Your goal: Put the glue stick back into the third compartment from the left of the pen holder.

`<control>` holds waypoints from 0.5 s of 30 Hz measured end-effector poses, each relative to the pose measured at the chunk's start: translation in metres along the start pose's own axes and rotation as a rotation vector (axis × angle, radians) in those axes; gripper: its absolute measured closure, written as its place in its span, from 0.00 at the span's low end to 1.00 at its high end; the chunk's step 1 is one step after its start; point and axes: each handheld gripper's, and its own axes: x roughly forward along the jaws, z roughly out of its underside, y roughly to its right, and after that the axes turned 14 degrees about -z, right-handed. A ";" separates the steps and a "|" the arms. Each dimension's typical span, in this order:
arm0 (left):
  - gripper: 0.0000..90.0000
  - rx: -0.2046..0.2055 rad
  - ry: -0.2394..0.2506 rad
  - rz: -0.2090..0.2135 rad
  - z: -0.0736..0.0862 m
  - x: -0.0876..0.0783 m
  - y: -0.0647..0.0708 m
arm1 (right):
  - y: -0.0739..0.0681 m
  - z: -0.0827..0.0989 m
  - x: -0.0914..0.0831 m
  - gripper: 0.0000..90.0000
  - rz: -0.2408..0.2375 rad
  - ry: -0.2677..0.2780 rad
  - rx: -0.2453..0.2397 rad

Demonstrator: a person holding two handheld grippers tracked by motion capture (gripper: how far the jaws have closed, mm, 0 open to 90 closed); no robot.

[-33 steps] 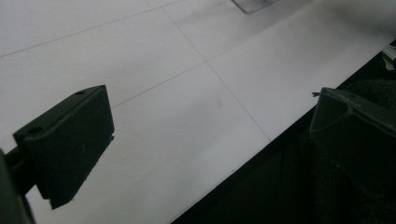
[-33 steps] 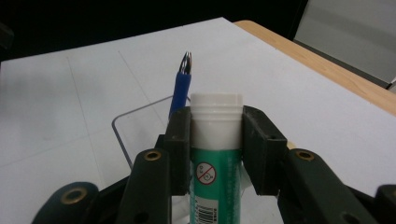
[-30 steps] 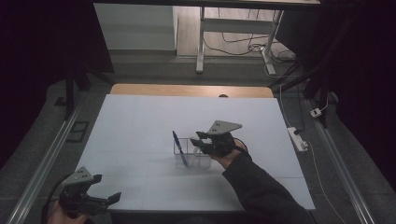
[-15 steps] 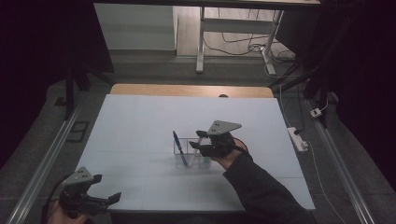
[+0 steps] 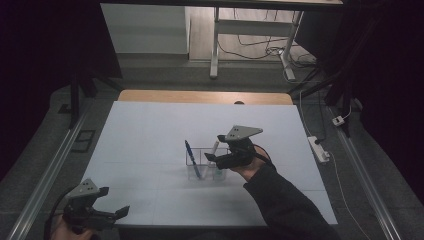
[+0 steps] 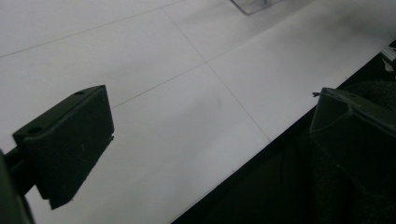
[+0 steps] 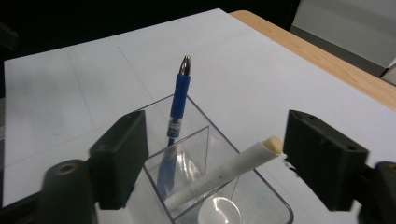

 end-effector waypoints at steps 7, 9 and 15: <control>0.00 -0.007 0.006 -0.006 0.000 -0.001 0.000 | -0.003 0.001 -0.013 0.13 -0.022 -0.028 0.071; 0.00 -0.007 0.011 -0.007 0.001 -0.001 0.000 | -0.004 0.003 -0.017 0.11 -0.019 -0.033 0.090; 0.00 -0.016 0.028 0.001 0.002 -0.004 -0.001 | -0.010 0.010 -0.031 0.06 -0.004 -0.053 0.101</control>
